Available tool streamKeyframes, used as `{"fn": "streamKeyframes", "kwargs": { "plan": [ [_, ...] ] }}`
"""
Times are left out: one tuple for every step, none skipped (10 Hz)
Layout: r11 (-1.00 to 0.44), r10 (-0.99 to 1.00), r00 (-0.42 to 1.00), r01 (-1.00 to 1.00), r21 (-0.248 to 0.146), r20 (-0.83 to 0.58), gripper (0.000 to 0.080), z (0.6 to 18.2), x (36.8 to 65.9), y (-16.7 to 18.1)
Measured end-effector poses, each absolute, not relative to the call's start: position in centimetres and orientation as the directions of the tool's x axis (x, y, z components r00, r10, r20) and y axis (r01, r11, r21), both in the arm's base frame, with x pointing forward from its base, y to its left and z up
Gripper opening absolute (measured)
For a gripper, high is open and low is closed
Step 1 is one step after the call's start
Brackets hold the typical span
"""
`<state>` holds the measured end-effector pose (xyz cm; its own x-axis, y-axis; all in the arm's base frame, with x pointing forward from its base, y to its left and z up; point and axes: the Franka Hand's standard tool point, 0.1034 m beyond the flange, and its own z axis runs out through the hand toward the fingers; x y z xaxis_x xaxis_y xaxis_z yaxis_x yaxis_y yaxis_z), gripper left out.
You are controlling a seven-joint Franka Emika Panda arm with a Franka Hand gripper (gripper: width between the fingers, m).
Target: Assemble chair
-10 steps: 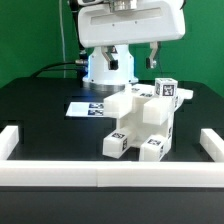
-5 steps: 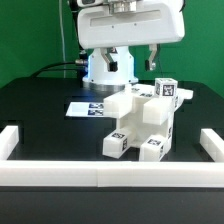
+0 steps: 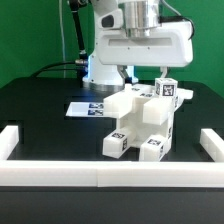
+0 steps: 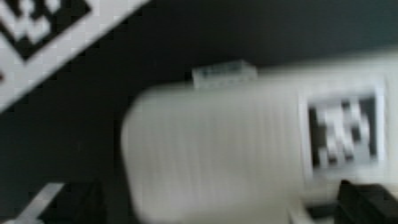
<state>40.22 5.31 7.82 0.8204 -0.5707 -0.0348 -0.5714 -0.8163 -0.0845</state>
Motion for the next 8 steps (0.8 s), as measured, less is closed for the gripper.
{"fn": "streamKeyframes", "kwargs": {
  "plan": [
    [-0.826,-0.557,0.83,-0.558,-0.078,-0.034,0.0648,7.5,40.31,5.13],
    [-0.825,-0.559,0.829,-0.56,-0.076,-0.035,0.0648,7.43,40.32,5.08],
    [-0.826,-0.558,0.829,-0.559,-0.076,-0.035,0.0648,7.43,40.3,5.11],
    [-0.826,-0.557,0.83,-0.558,-0.077,-0.036,0.0648,7.46,40.3,5.07],
    [-0.826,-0.556,0.83,-0.557,-0.083,-0.041,0.0648,7.77,40.42,4.93],
    [-0.826,-0.556,0.83,-0.557,-0.082,-0.038,0.0648,7.7,40.34,4.83],
    [-0.826,-0.557,0.83,-0.558,-0.076,-0.038,0.0648,7.48,40.19,4.76],
    [-0.83,-0.552,0.833,-0.553,-0.077,-0.036,0.0648,7.49,40.07,4.77]
  ]
}}
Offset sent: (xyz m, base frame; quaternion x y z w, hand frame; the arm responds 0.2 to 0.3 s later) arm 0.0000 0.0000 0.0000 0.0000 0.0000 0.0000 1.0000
